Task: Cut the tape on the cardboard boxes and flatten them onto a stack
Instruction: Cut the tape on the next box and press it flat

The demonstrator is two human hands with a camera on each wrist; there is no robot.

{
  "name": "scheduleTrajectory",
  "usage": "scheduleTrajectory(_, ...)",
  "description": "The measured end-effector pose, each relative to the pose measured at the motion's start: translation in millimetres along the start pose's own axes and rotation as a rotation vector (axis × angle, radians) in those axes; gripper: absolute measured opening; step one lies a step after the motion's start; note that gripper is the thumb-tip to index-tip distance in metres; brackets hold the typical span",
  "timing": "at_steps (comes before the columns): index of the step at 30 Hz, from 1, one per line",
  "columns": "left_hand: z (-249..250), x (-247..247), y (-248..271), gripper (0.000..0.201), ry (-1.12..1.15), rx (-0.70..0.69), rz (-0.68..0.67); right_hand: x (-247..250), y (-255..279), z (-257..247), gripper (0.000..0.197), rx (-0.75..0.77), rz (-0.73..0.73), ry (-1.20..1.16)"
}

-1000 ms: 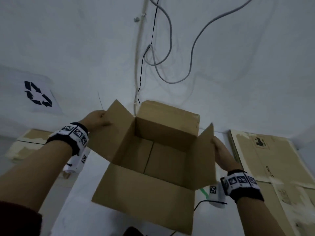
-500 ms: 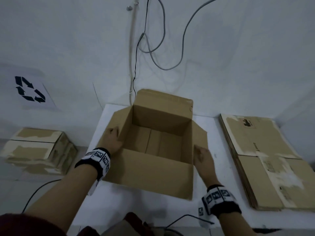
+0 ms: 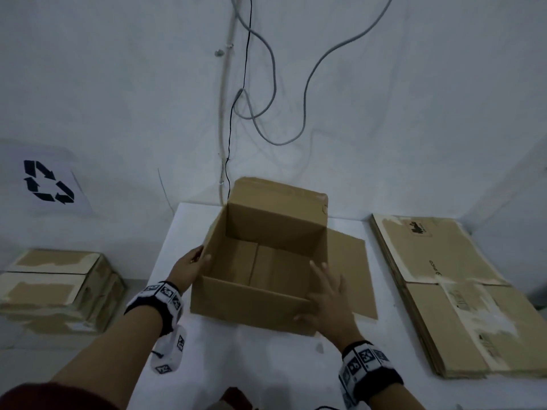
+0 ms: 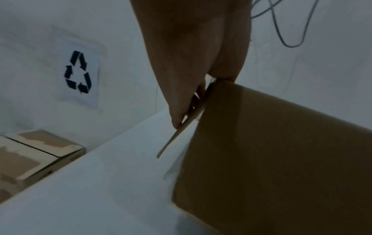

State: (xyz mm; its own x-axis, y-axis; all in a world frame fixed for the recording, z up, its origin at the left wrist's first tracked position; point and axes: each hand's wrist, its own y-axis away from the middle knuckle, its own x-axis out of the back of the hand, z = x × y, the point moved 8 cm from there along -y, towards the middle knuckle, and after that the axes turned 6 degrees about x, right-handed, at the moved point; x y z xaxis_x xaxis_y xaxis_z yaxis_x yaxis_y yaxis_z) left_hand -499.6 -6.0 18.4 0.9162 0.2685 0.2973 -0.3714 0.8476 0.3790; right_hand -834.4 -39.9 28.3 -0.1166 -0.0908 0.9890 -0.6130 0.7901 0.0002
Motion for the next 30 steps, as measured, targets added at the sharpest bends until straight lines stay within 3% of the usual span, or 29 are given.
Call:
scheduleTrajectory(2,-8.5,20.1,0.4,0.051,0.101,-0.019,0.132,12.5,-7.1,-14.1,0.044,0.063,0.013,-0.013)
scheduleTrajectory(5,-19.6,62.4,9.2,0.054,0.038,-0.026,0.521,39.7,-15.9,-29.4,0.051,0.012,-0.005,-0.215)
scheduleTrajectory(7,-36.9,68.5,11.7,0.061,0.033,0.127,0.604,66.0,-24.3,-36.7,0.048,-0.043,0.048,-0.418)
scheduleTrajectory(8,-46.5,60.1,11.0,0.064,0.064,0.236,0.532,77.8,-28.4,-38.0,0.043,-0.091,0.073,-0.516)
scheduleTrajectory(10,-60.2,24.5,13.5,0.076,0.255,0.408,0.254,96.9,-35.5,-43.7,0.032,-0.167,0.089,-0.697)
scheduleTrajectory(12,-59.8,-15.6,26.7,0.088,0.503,0.521,0.013,104.1,-43.1,-46.6,0.035,-0.233,0.108,-0.847)
scheduleTrajectory(15,-51.1,-58.9,37.6,0.105,0.640,0.537,-0.183,98.2,-51.6,-45.0,0.062,-0.319,0.132,-1.022)
scheduleTrajectory(16,-49.3,-66.4,37.9,0.107,0.688,0.526,-0.212,95.2,-51.3,-45.3,0.061,-0.350,0.131,-1.075)
scheduleTrajectory(20,-42.0,-52.9,33.5,0.074,0.739,0.407,-0.202,78.5,-44.0,-40.4,0.046,-0.481,0.138,-1.210)
scheduleTrajectory(25,-16.0,15.4,38.1,0.045,0.547,0.214,-0.005,46.3,-35.2,-26.0,0.074,-0.630,0.150,-1.314)
scheduleTrajectory(30,71.3,36.7,65.0,0.054,0.801,0.031,-0.026,41.4,-38.8,-23.9,0.084,-0.653,0.182,-1.295)
